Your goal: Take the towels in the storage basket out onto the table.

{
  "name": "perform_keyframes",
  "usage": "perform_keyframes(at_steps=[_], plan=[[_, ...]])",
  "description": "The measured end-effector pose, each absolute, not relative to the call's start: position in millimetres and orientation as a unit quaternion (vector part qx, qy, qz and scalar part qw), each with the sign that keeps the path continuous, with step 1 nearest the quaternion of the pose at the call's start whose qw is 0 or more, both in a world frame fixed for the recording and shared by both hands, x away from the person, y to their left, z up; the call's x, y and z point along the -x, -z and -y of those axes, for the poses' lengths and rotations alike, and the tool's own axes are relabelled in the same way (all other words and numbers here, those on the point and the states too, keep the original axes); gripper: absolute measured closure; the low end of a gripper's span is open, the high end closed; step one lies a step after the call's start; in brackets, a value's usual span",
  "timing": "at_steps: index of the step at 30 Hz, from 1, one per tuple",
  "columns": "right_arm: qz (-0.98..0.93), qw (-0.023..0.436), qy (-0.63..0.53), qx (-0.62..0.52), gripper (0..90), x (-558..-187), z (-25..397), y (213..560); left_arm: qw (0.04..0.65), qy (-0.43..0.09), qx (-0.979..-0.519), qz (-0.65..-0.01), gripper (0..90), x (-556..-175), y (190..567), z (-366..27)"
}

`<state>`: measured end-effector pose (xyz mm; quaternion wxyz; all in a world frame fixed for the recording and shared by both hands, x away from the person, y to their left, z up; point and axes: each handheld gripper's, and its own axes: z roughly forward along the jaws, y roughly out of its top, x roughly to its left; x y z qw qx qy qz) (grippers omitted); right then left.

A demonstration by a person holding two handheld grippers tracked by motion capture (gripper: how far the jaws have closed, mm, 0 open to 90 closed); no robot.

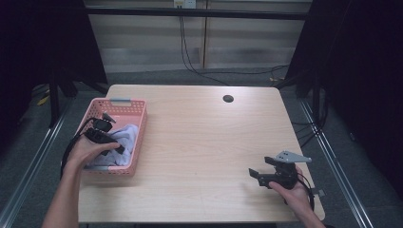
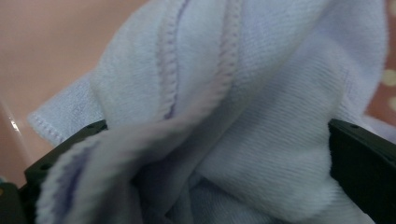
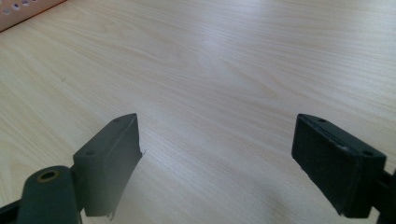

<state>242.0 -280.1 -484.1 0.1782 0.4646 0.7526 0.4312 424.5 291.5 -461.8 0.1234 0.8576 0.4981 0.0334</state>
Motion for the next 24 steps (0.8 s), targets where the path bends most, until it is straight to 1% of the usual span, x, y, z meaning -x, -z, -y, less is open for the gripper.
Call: perform_keyframes(at_steps=[6,9,11,14,15,17,18,20,24], plan=[[-0.754,0.174,-0.429,-0.466,15.3,-241,280,484,0.091,-0.051,-0.859,-0.501,0.5,-428,467,-286],[-0.755,0.173,-0.426,-0.468,15.3,-241,280,485,0.101,-0.055,-0.856,-0.505,7.7,-427,464,-290],[-0.755,0.172,-0.427,-0.467,15.4,-241,280,484,0.106,-0.059,-0.853,-0.508,15.6,-427,462,-293],[-0.754,0.173,-0.426,-0.47,15.4,-241,281,484,0.099,-0.062,-0.854,-0.508,18.6,-427,460,-292],[-0.754,0.173,-0.425,-0.47,15.4,-241,281,484,0.099,-0.066,-0.853,-0.507,21.4,-427,458,-292],[-0.753,0.172,-0.426,-0.471,15.4,-242,281,484,0.111,-0.067,-0.849,-0.512,28.1,-426,455,-298],[-0.754,0.172,-0.425,-0.471,15.4,-242,281,484,0.117,-0.067,-0.846,-0.515,33.6,-425,454,-299],[-0.753,0.172,-0.425,-0.473,15.4,-241,281,483,0.123,-0.067,-0.849,-0.509,39.4,-423,451,-302],[-0.753,0.171,-0.425,-0.472,15.4,-242,281,484,0.147,-0.06,-0.841,-0.517,42.9,-419,449,-306]])
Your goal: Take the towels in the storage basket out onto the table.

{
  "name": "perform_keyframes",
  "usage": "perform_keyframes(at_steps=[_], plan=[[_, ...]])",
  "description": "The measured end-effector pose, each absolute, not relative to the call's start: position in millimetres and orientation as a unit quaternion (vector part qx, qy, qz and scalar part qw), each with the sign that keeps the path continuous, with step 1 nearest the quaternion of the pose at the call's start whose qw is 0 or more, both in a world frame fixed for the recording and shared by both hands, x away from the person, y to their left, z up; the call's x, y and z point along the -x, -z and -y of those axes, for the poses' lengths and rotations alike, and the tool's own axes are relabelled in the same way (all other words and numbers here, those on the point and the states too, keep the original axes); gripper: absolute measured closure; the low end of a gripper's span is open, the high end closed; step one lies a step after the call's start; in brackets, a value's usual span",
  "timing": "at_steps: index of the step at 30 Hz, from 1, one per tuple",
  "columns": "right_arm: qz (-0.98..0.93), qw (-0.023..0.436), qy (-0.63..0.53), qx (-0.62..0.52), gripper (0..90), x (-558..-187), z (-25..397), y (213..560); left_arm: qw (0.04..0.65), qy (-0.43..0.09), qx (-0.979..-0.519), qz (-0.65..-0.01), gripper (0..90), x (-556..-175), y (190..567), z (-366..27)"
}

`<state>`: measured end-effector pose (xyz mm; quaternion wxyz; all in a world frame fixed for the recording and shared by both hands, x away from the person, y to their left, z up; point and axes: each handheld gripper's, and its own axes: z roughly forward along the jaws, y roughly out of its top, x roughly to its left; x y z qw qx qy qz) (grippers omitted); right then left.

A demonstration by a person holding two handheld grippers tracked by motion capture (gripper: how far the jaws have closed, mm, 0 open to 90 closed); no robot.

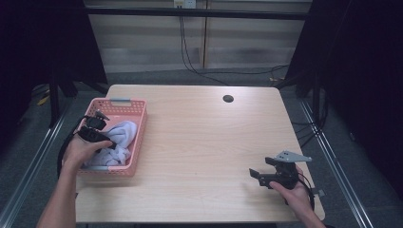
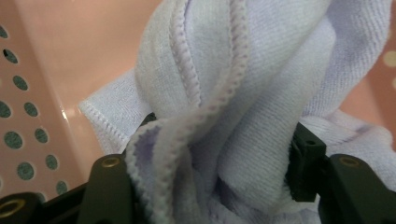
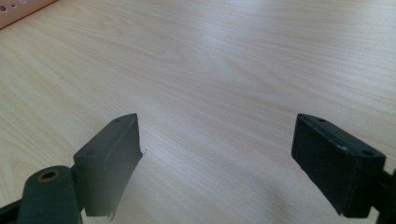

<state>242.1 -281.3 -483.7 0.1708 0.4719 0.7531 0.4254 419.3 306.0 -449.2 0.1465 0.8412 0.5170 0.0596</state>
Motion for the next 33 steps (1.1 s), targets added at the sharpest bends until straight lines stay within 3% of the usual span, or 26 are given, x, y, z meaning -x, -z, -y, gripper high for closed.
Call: perform_keyframes(at_steps=[14,33], plan=[[-0.749,0.169,-0.429,-0.475,15.5,-243,282,483,0.241,-0.016,-0.82,-0.519,44.6,-412,434,-321],[-0.746,0.167,-0.434,-0.477,15.5,-241,283,481,0.331,-0.031,-0.784,-0.524,44.1,-399,391,-340]])
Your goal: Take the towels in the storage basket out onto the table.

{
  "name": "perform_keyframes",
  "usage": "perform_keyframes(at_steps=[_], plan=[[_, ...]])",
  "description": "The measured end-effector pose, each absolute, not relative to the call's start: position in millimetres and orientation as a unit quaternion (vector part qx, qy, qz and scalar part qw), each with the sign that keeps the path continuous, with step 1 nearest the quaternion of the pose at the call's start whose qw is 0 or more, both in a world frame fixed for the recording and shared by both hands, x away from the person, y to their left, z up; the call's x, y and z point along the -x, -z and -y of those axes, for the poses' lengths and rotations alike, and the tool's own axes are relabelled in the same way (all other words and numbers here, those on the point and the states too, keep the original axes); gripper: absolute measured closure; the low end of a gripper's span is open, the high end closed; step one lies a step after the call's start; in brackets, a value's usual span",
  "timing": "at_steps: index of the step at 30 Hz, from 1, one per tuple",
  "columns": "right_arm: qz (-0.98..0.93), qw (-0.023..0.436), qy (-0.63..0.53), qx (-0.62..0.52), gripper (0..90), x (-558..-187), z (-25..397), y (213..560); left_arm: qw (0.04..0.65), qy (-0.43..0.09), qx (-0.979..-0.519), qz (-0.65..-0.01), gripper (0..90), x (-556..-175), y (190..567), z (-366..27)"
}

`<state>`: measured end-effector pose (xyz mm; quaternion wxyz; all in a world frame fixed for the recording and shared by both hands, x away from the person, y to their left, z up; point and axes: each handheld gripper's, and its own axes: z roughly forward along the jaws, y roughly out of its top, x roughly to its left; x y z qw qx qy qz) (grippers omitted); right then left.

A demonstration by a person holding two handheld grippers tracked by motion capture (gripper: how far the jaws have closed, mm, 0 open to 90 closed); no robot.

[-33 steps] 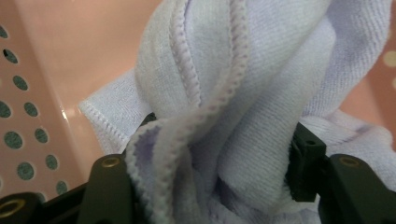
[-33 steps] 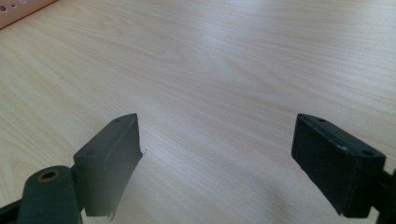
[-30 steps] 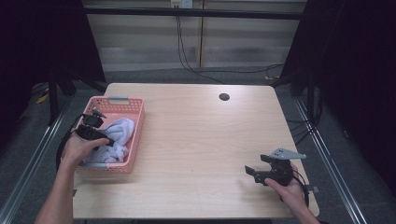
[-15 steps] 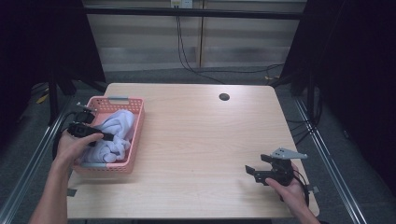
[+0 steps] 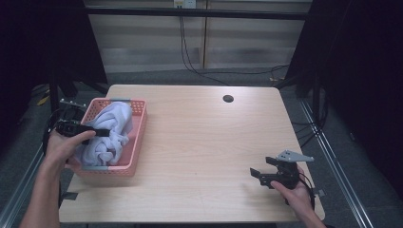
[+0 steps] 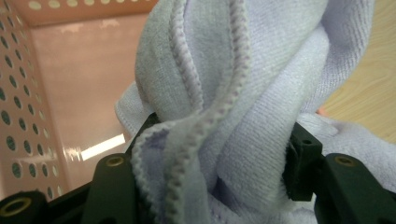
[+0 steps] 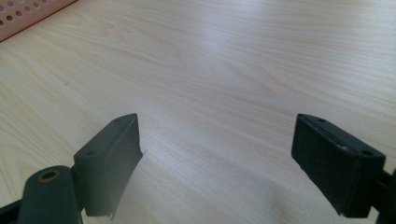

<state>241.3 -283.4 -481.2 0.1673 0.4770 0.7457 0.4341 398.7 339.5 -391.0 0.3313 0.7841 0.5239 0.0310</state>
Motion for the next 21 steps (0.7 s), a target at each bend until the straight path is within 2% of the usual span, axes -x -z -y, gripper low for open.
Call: perform_keyframes(at_steps=[3,4,21], plan=[[-0.746,0.168,-0.434,-0.476,15.5,-241,283,481,0.346,-0.038,-0.765,-0.543,43.9,-398,385,-339],[-0.746,0.168,-0.435,-0.476,15.5,-241,283,481,0.34,-0.035,-0.775,-0.532,43.8,-399,383,-342],[-0.745,0.164,-0.438,-0.477,15.3,-241,285,480,0.391,-0.048,-0.766,-0.508,43.7,-386,342,-338]])
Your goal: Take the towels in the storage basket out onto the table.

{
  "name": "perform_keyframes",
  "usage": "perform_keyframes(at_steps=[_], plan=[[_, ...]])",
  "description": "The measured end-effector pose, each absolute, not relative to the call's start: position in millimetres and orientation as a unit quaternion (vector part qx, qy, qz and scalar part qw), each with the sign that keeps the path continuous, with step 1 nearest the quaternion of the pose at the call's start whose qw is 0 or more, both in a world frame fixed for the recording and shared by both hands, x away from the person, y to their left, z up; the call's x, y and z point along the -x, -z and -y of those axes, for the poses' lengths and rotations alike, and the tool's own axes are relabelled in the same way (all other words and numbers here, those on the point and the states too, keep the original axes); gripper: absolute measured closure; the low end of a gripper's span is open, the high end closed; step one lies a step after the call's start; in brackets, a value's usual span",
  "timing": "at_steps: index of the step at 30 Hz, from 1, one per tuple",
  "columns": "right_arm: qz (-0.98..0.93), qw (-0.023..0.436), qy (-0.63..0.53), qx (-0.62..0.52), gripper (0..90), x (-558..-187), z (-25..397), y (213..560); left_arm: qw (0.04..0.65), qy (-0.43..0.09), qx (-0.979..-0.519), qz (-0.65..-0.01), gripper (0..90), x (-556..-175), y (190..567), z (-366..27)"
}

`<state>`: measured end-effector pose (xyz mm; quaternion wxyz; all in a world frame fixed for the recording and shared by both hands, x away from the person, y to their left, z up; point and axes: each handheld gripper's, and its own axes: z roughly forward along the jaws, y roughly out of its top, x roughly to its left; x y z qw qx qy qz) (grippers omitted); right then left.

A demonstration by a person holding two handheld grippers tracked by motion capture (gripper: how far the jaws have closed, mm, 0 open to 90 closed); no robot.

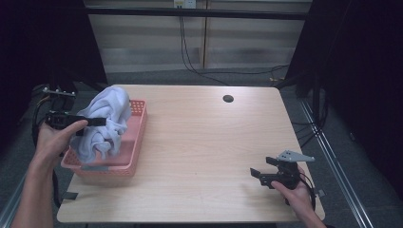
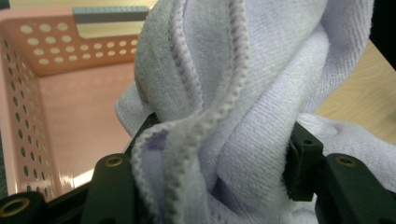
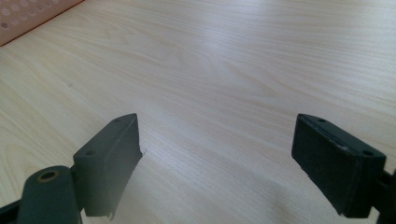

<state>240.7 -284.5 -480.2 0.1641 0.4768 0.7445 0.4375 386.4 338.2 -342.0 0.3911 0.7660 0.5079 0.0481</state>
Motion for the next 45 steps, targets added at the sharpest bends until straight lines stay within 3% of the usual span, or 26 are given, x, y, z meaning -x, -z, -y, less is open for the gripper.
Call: perform_keyframes(at_steps=[9,22,34,45], plan=[[-0.744,0.163,-0.438,-0.477,15.3,-240,284,480,0.411,-0.063,-0.764,-0.493,43.5,-380,324,-331],[-0.746,0.16,-0.439,-0.475,15.3,-240,285,479,0.43,-0.085,-0.775,-0.455,43.0,-378,294,-288],[-0.748,0.159,-0.44,-0.471,15.3,-241,284,479,0.439,-0.059,-0.798,-0.408,42.9,-381,296,-223],[-0.748,0.157,-0.44,-0.471,15.3,-241,286,478,0.432,-0.015,-0.826,-0.362,42.2,-380,324,-150]])
